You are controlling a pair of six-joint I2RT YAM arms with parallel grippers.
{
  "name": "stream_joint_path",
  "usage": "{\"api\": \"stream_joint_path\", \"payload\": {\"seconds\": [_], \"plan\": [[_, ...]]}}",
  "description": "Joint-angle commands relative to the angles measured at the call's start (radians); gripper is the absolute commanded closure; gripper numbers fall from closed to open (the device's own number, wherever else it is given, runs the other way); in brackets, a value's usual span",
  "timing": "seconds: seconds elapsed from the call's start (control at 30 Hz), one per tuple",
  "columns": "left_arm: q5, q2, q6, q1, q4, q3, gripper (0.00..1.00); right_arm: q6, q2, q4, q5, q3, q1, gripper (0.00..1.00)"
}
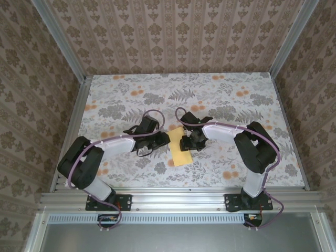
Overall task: Fold a paper plane with a square sheet of paper (pick it up from the middle)
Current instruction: Hold the square sheet of paper at the center of the table.
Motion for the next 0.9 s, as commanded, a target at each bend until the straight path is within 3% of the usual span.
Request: {"api": "stream_joint_path", "payload": {"seconds": [0.0, 0.5, 0.87], "plan": [[0.028, 0.026, -0.012, -0.008, 0.031, 0.034, 0.66, 0.002, 0.07, -0.03, 0.032, -0.053, 0.004, 0.48], [0.057, 0.116, -0.004, -0.022, 0.046, 0.097, 0.76, -0.001, 0.094, -0.027, 0.046, -0.056, 0.007, 0.49], [0.046, 0.126, 0.001, -0.023, 0.042, 0.095, 0.77, -0.031, 0.1, -0.012, 0.033, -0.069, 0.01, 0.48]]}}
